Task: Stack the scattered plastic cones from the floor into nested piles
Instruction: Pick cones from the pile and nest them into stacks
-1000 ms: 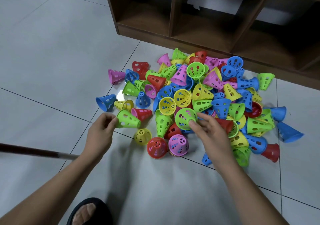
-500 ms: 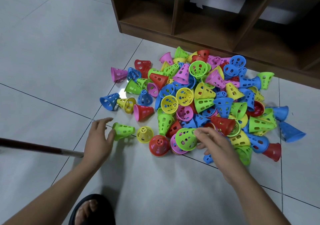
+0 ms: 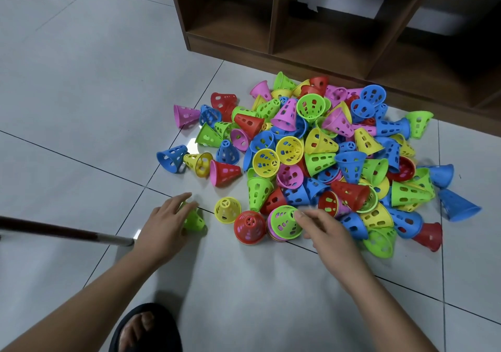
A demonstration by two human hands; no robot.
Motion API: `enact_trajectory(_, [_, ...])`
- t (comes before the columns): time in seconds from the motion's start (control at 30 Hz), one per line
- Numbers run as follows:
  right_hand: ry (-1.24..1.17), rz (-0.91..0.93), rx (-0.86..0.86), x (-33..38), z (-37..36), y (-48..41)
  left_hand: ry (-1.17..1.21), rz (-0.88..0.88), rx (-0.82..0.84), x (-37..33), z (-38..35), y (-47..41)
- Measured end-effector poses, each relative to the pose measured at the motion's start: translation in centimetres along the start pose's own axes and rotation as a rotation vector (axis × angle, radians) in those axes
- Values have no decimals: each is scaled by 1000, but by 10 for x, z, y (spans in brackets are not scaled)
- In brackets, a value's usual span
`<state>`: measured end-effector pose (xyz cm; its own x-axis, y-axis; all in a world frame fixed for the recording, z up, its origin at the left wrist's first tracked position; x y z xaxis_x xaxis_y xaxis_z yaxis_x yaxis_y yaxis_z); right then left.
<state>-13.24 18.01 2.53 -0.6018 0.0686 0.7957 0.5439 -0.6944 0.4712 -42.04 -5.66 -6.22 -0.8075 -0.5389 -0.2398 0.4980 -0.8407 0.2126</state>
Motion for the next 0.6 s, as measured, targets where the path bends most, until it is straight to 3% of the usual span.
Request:
enact_trajectory(0.17, [52,3,-19,-7,-6,-4,-6,16,-78,6,5,-4])
enact_trajectory(0.4, [176,7,-87,-20,-9,-12,288,124,-343,-27,50,0])
enact_trajectory(0.6, [164,-4,-73,-24,-10,-12,537,85,-283,-77,72,1])
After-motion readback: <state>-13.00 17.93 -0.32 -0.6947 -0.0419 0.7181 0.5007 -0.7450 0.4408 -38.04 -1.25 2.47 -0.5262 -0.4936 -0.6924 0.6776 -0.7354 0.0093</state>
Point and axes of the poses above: each hand's wrist, its own y-axis away from the middle knuckle, its own z-axis out of the back of the hand, x = y × z, the point moved 4 cm from there along -y, towards the middle knuckle, and after that the axes turned 2 degrees about y, right-handed, at the moved point
